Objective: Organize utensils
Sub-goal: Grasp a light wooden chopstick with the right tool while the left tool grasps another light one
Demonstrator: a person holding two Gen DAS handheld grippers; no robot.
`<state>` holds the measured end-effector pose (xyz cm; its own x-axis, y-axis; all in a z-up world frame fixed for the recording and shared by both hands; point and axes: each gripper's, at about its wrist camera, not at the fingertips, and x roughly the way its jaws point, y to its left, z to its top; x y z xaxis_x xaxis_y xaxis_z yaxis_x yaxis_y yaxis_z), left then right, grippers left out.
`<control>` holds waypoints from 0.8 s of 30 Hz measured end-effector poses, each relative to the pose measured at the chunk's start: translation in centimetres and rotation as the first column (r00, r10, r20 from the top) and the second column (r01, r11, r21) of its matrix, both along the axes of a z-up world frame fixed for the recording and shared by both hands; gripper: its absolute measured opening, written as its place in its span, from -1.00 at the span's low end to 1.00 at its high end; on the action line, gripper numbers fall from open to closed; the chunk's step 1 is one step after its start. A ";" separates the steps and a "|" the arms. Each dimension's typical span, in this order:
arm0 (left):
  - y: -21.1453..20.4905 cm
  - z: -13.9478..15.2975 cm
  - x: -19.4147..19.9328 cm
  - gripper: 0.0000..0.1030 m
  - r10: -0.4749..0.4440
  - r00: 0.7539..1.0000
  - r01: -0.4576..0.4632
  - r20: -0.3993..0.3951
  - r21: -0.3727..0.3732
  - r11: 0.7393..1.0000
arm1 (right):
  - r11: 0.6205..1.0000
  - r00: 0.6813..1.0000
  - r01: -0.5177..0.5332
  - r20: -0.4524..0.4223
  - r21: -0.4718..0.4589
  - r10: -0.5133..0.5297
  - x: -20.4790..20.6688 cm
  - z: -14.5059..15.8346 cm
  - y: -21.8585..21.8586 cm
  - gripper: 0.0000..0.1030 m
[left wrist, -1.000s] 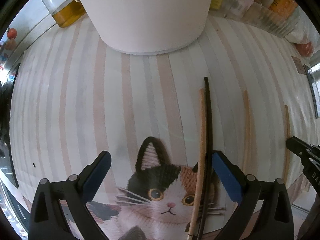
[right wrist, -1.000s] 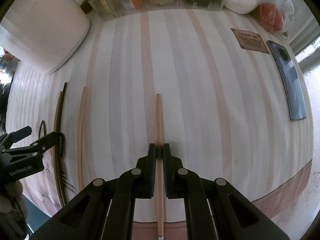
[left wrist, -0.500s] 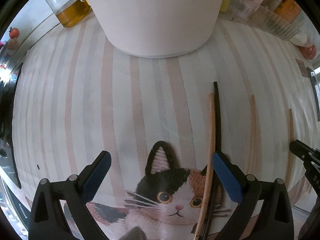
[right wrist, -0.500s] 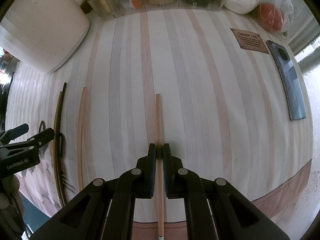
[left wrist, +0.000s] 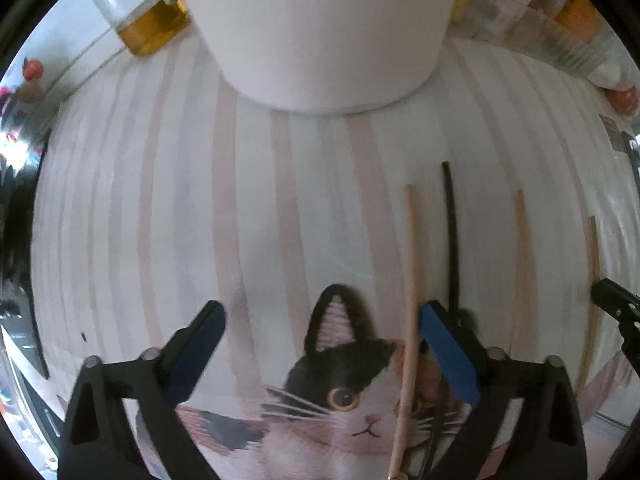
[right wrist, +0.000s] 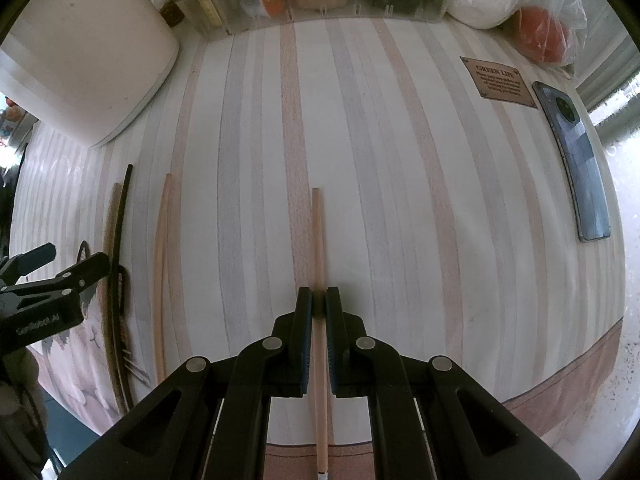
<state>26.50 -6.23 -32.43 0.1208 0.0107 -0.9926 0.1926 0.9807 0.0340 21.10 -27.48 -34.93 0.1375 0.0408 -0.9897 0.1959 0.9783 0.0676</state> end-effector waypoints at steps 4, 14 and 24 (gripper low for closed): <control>0.4 0.3 -0.2 0.44 -0.003 1.000 0.003 0.009 -0.040 0.999 | 1.000 1.000 -0.006 -0.002 -0.007 0.006 0.1 0.0 0.1 -0.87; 1.4 1.4 -0.4 -0.89 0.008 1.000 -0.007 0.024 -0.053 0.999 | 0.999 0.999 -0.037 -0.013 0.031 0.037 1.6 -0.1 1.3 -0.87; 2.1 1.7 -0.2 -0.88 -0.002 1.000 0.003 0.019 -0.037 0.999 | 0.996 0.998 -0.034 -0.058 0.088 0.039 3.1 -0.1 1.0 -0.87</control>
<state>26.27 -4.11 -30.75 0.1396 -0.0260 -0.9899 0.1949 0.9808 0.0017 24.20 -26.52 -35.06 0.0755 0.1306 -0.9886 0.1666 0.9758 0.1416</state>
